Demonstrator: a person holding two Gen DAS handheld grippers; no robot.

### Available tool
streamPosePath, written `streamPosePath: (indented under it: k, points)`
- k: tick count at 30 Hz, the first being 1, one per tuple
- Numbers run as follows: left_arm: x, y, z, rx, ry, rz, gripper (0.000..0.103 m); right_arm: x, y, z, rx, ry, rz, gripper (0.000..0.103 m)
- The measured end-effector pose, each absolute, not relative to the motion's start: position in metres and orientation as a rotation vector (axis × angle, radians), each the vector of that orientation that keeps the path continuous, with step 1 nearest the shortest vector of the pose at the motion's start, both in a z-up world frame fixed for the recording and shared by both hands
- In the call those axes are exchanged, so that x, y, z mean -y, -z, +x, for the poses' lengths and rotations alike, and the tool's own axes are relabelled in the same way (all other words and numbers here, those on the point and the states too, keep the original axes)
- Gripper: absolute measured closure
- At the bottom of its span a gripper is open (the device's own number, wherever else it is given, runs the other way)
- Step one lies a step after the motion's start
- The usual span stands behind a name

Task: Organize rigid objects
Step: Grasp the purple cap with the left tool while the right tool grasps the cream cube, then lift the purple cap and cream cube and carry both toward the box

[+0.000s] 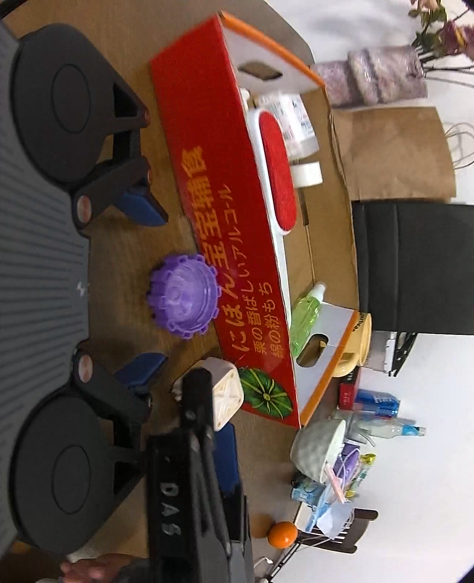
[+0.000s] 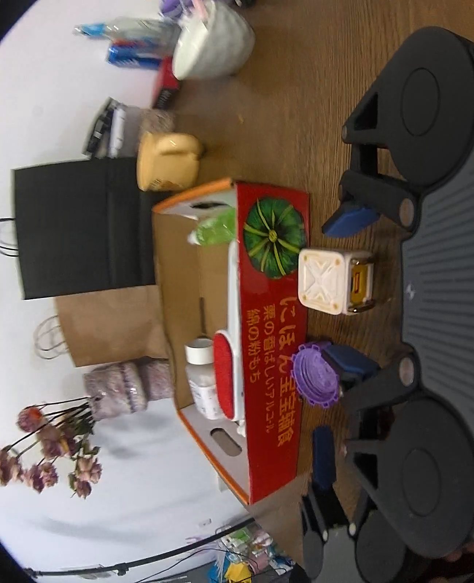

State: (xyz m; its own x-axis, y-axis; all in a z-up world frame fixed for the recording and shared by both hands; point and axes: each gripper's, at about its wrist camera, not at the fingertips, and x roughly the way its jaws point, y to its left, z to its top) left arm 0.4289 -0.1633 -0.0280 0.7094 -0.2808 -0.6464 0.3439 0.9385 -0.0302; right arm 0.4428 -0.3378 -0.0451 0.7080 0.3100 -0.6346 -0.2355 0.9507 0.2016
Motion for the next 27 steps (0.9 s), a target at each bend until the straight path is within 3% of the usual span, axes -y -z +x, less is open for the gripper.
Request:
streamPosePath:
  k: [4, 6, 17, 27]
  points:
    - [0.17, 0.032, 0.444, -0.693, 0.345, 0.119, 0.034, 0.34, 0.053, 0.454, -0.734, -0.287, 0.125, 0.06]
    - [0.174, 0.033, 0.447, -0.676, 0.355, 0.135, 0.047, 0.343, 0.054, 0.456, -0.734, -0.288, 0.14, 0.061]
    - [0.174, 0.023, 0.435, -0.632, 0.35, 0.134, 0.048, 0.348, 0.047, 0.444, -0.704, -0.266, 0.132, 0.062]
    - [0.139, -0.025, 0.342, -0.468, 0.206, 0.057, 0.048, 0.347, -0.003, 0.364, -0.525, -0.275, 0.132, 0.062]
